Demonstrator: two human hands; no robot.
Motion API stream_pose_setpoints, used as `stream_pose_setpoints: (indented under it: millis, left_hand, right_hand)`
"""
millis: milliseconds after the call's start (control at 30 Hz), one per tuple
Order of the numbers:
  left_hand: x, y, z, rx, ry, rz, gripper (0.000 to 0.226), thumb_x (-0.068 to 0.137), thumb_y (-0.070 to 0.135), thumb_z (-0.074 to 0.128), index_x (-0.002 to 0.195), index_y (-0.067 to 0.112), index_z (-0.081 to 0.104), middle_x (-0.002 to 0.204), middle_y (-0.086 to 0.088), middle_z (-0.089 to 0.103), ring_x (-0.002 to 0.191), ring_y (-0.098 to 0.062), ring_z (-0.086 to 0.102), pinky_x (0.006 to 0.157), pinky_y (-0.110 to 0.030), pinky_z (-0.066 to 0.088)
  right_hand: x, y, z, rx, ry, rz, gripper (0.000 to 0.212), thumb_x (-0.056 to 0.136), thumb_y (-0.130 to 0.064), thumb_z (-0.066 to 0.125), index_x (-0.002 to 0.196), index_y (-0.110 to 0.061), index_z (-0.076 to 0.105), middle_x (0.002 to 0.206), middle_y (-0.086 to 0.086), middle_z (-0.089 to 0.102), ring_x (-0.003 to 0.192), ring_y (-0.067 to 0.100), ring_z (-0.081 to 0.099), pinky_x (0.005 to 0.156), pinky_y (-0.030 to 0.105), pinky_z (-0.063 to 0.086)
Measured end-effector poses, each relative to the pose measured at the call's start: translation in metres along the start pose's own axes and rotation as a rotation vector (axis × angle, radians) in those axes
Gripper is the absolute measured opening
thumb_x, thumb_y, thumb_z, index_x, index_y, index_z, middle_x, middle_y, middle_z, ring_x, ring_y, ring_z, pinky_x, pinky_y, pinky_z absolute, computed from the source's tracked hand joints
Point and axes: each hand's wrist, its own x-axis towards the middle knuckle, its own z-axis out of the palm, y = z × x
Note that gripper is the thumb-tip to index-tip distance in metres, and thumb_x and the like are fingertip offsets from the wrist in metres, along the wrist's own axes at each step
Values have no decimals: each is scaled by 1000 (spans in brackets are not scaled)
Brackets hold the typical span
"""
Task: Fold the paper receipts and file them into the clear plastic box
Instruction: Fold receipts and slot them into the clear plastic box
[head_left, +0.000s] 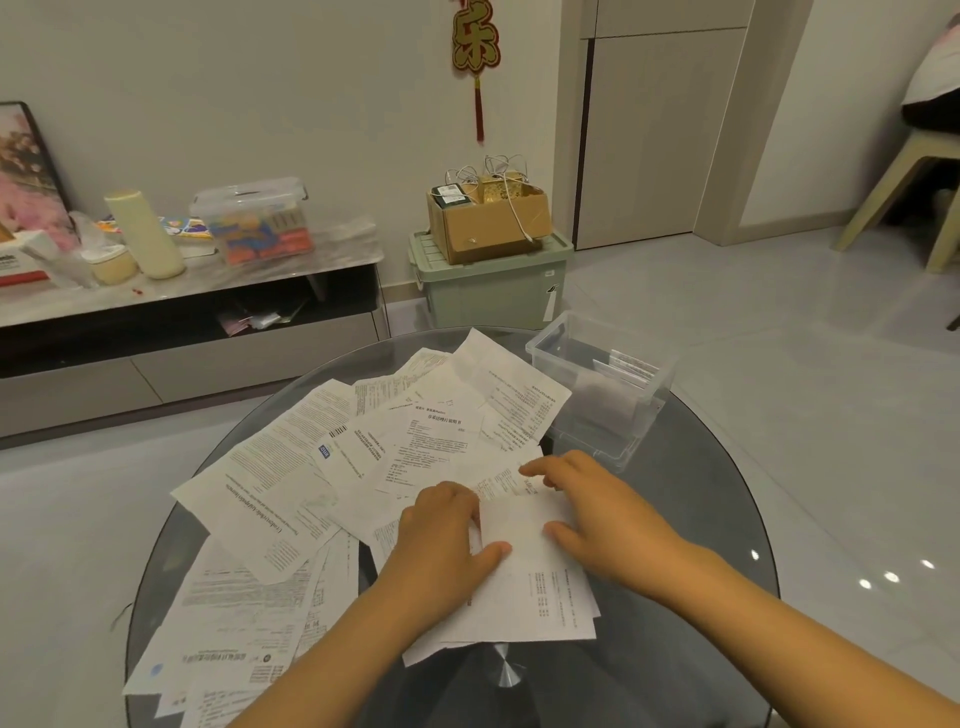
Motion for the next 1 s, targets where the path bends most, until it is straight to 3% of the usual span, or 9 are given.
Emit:
stream_pose_setpoints:
  millis: [133, 300, 400, 533, 667, 800, 933, 1000]
  left_hand:
    - [2, 1, 0, 20, 48, 8, 67, 83, 47, 63, 138, 31, 28, 139, 10, 30, 128, -11, 27, 108, -26, 23]
    - [-2, 11, -9, 137, 79, 176, 22, 95, 35, 49, 115, 34, 58, 116, 14, 49, 110, -11, 39, 96, -21, 27]
    - [-9, 13, -6, 92, 16, 162, 26, 94, 40, 46, 110, 31, 64, 111, 13, 58, 101, -7, 48, 96, -23, 33]
    - [-14, 12, -8, 116, -82, 105, 45, 86, 59, 49, 121, 33, 59, 121, 15, 51, 110, -9, 45, 101, -27, 35]
    - [-17, 15, -17, 97, -174, 82, 61, 76, 74, 49, 122, 34, 57, 123, 15, 48, 116, -8, 41, 101, -29, 32]
    - [-16, 17, -21, 129, -249, 112, 53, 77, 73, 50, 111, 34, 60, 116, 12, 51, 111, -9, 43, 100, -32, 32]
    - [-11, 15, -15, 41, -139, 83, 36, 89, 57, 47, 71, 26, 52, 83, 13, 50, 83, -12, 50, 77, -28, 35]
    - [-7, 12, -11, -24, -82, 53, 30, 93, 47, 47, 73, 25, 52, 77, 10, 52, 75, -11, 51, 67, -24, 34]
  right_hand:
    - [1, 4, 1, -32, -118, 28, 48, 89, -19, 55, 132, -36, 44, 123, -9, 39, 110, 12, 46, 88, 22, 42]
    - [4, 12, 1, -36, -232, 114, 41, 88, -17, 57, 129, -23, 53, 123, -3, 43, 99, 12, 50, 80, 19, 39]
    - [2, 15, -3, 12, -286, 131, 42, 84, -16, 62, 125, -21, 56, 122, -4, 47, 93, 10, 53, 79, 20, 45]
    - [-2, 13, -12, 47, -357, 63, 36, 82, -12, 64, 117, -18, 64, 117, -6, 57, 94, 9, 59, 81, 18, 49]
    - [0, 8, -15, 113, -257, 22, 18, 83, -18, 66, 99, -20, 74, 97, -9, 66, 81, 3, 59, 71, 12, 46]
    - [6, 6, -14, 231, -171, 51, 14, 85, -19, 64, 93, -26, 74, 87, -13, 69, 73, 1, 61, 64, 12, 46]
    - [12, 5, -11, 344, -172, 80, 17, 88, -18, 61, 97, -25, 73, 94, -12, 71, 81, 5, 65, 72, 16, 52]
    - [15, 6, -8, 381, -125, 99, 18, 91, -22, 58, 103, -25, 71, 93, -16, 67, 76, 2, 62, 73, 16, 50]
